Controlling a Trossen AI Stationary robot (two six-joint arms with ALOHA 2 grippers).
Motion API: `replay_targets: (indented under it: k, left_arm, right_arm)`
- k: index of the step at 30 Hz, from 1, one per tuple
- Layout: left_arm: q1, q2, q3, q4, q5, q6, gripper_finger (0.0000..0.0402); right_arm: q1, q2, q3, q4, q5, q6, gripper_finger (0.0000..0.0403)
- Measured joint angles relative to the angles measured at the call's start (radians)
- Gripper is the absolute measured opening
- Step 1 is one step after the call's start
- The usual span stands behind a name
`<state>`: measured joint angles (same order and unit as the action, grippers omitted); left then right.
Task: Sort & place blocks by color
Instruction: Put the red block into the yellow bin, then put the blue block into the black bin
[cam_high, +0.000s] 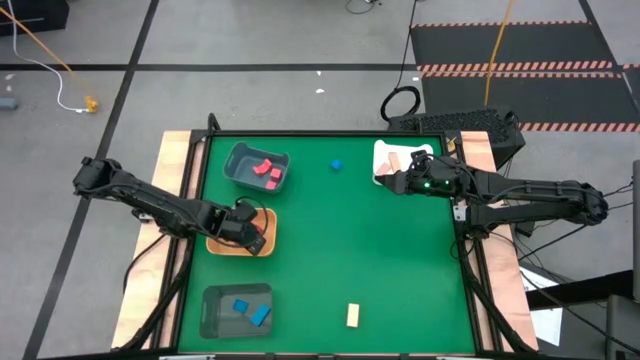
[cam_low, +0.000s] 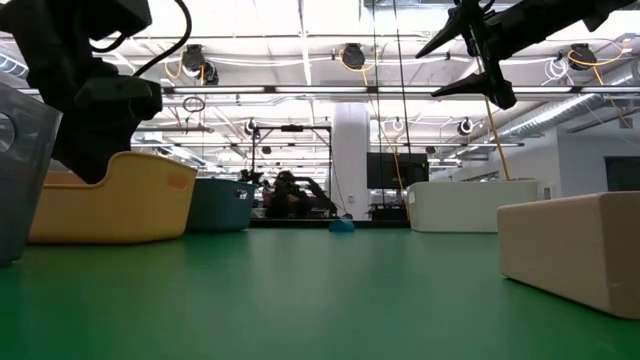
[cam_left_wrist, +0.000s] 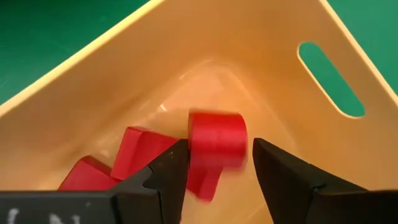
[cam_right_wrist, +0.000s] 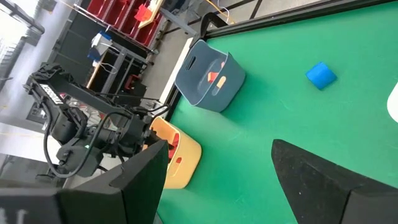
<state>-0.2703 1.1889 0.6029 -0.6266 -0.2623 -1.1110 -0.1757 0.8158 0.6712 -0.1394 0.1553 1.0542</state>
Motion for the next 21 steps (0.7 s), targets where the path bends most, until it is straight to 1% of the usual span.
replay_targets:
  k: [13,21]
  left_arm:
    - [0.000,0.000,0.002,-0.006,0.000,-0.069,0.0184]
    - [0.000,0.000,0.045,0.002,-0.001,-0.042,0.0184]
  right_arm:
    - [0.000,0.000,0.000,0.000,0.000,0.000,0.0279]
    - [0.000,0.000,0.000,0.000,0.000,0.000,0.0279]
